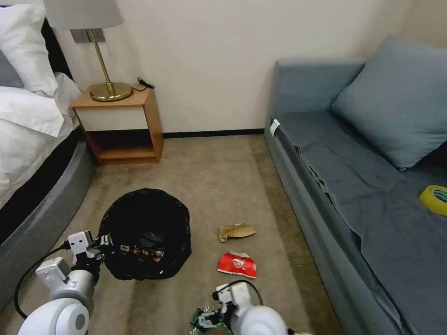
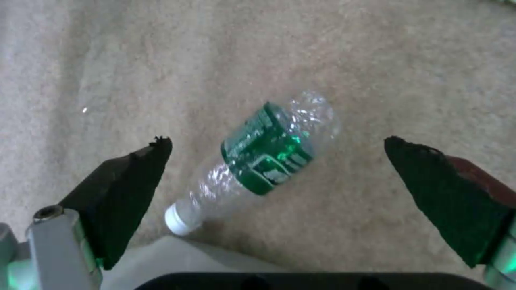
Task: Pick up the trash bin, then pick up the garbage on the floor and place it into the trash bin.
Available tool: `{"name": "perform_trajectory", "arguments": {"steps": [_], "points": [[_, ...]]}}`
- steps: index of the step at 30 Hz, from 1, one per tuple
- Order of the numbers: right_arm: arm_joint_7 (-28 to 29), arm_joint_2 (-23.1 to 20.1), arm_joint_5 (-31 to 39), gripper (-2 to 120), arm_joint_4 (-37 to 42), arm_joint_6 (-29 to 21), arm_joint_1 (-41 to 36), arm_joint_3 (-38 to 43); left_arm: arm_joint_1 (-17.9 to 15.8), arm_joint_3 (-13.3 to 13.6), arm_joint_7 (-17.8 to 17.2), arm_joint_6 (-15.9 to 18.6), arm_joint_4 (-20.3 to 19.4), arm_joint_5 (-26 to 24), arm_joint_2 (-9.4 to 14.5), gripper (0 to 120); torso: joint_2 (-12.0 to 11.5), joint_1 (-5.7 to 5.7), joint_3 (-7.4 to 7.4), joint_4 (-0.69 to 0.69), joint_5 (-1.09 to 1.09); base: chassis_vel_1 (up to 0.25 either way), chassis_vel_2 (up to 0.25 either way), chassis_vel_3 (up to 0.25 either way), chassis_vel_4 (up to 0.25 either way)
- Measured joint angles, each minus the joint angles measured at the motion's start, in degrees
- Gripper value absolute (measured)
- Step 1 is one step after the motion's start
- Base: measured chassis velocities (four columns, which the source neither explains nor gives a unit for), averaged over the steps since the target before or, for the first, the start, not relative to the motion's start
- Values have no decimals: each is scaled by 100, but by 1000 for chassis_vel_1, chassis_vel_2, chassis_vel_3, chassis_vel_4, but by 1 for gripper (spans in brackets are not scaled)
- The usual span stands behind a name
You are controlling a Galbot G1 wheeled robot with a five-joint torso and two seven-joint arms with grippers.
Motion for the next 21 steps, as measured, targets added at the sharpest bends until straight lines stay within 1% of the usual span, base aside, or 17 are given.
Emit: {"name": "perform_trajectory", "arguments": {"steps": [1, 2, 4, 8, 16, 21], "points": [[0, 0, 0, 100, 0, 0, 0, 0, 0, 0, 0, 0, 0, 0, 0, 3, 0, 0, 0, 0, 0, 0, 0, 0, 0], [196, 146, 349, 100, -231, 14, 291, -178, -35, -18, -6, -2, 35, -10, -7, 3, 0, 0, 0, 1, -1, 0, 0, 0, 0], [441, 342, 775, 100, -510, -1, 556, -308, -83, -33, -16, -12, 102, -19, -16, 3, 0, 0, 0, 0, 0, 0, 0, 0, 0], [677, 475, 1150, 100, -798, -77, 715, -367, -147, -79, -28, -27, 222, -19, -21, 3, 0, 0, 0, 0, -1, 0, 0, 0, 0], [957, 655, 1405, 100, -1058, -192, 659, -328, -216, -78, -32, -37, 312, -21, -18, 3, 0, 0, 0, -1, 0, 0, 0, 0, 0], [929, 772, 1324, 100, -1288, -214, 627, -384, -204, 39, -30, -44, 197, 25, -45, 3, 0, 0, 0, 0, 0, 0, 0, 0, 0]]}}
